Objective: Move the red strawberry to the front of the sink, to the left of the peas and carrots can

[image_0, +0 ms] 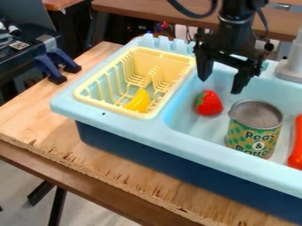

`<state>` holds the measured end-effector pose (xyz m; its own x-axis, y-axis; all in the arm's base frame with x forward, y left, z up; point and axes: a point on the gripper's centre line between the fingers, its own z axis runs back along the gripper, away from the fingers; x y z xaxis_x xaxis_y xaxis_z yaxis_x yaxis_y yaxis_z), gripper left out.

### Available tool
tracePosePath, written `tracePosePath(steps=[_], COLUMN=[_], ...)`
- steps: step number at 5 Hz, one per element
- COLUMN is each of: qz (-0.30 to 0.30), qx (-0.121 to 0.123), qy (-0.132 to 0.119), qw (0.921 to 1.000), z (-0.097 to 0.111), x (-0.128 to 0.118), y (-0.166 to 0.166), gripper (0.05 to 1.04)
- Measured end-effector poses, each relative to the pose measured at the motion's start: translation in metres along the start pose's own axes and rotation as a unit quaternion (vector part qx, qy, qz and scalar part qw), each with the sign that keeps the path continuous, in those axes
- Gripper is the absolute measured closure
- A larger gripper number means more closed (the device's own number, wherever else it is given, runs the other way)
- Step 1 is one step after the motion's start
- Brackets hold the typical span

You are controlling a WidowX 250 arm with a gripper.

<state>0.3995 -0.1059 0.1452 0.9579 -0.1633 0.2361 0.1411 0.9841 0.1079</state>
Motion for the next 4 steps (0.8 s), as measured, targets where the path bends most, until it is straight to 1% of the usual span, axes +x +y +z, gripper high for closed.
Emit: tracePosePath(steps=[1, 2, 3, 4], qz=[0.003, 0.015, 0.028, 0.03], qx=[0.049, 0.057, 0.061, 0.062], qy=[0.019, 0.021, 0.033, 0.066], qw=[0.9986, 0.998, 0.9972, 0.9954], z=[-0.009, -0.011, -0.011, -0.027], x=[0.007, 0.008, 0.005, -0.003], y=[-0.003, -0.002, 0.002, 0.004], gripper=[0.082, 0.082, 0.082, 0.082])
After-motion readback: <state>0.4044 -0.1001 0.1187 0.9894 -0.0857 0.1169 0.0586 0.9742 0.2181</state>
